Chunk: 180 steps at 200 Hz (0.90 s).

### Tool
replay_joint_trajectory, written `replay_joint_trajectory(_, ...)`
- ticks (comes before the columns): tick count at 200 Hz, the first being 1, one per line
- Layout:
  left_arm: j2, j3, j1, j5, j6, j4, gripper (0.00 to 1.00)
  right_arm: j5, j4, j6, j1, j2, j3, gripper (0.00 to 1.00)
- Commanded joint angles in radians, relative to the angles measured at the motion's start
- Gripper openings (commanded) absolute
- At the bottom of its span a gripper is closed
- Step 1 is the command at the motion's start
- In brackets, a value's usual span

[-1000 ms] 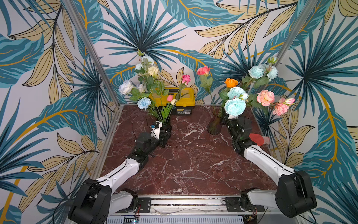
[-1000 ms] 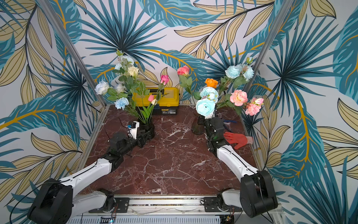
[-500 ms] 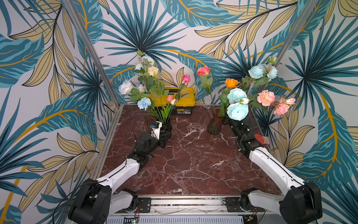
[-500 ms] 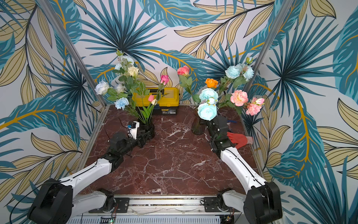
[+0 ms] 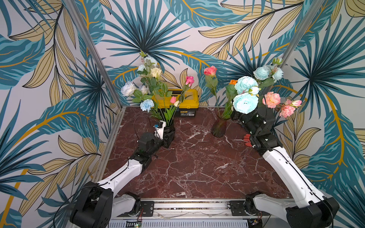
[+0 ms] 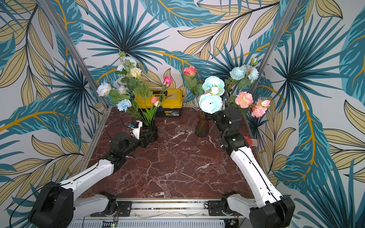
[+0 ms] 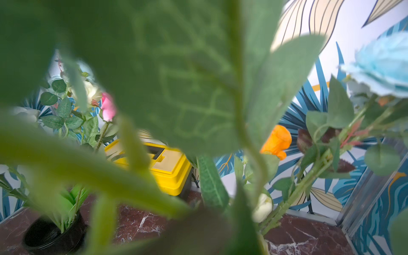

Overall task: Pick out blue flowers from the vase
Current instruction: Pick up the flower from the vase.

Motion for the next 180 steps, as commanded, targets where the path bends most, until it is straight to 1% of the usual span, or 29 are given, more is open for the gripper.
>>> replay_joint_trajectory(1,-0.008,0.041,-0.006,0.026,0.016,0.012,0.43,-0.082,-0.164,-0.024,0.002,0.013,0.125,0.00)
replay_joint_trajectory(30,-0.012,0.058,-0.008,0.046,0.014,0.012,0.43,-0.134,-0.421,-0.070,0.003,0.045,0.320,0.00)
replay_joint_trajectory(55,-0.011,0.082,-0.013,0.071,0.020,0.001,0.40,-0.176,-0.547,-0.102,0.003,0.047,0.431,0.00)
replay_joint_trajectory(82,-0.013,0.112,-0.023,0.090,0.024,-0.013,0.39,-0.241,-0.693,-0.132,0.006,0.063,0.552,0.00)
replay_joint_trajectory(96,-0.027,0.133,-0.047,0.087,0.035,-0.034,0.39,-0.260,-0.763,-0.146,0.015,0.072,0.599,0.00)
replay_joint_trajectory(114,-0.048,0.165,-0.109,0.031,0.091,-0.075,0.40,-0.276,-0.808,-0.148,0.024,0.073,0.622,0.00)
replay_joint_trajectory(122,-0.051,0.180,-0.128,0.027,0.104,-0.089,0.40,-0.265,-0.818,-0.153,0.029,0.069,0.627,0.00)
replay_joint_trajectory(138,-0.049,0.209,-0.147,0.056,0.102,-0.095,0.40,-0.257,-0.829,-0.155,0.031,0.060,0.641,0.00)
replay_joint_trajectory(180,-0.037,0.276,-0.197,0.102,0.106,-0.094,0.40,-0.305,-0.865,-0.156,0.036,0.045,0.719,0.00)
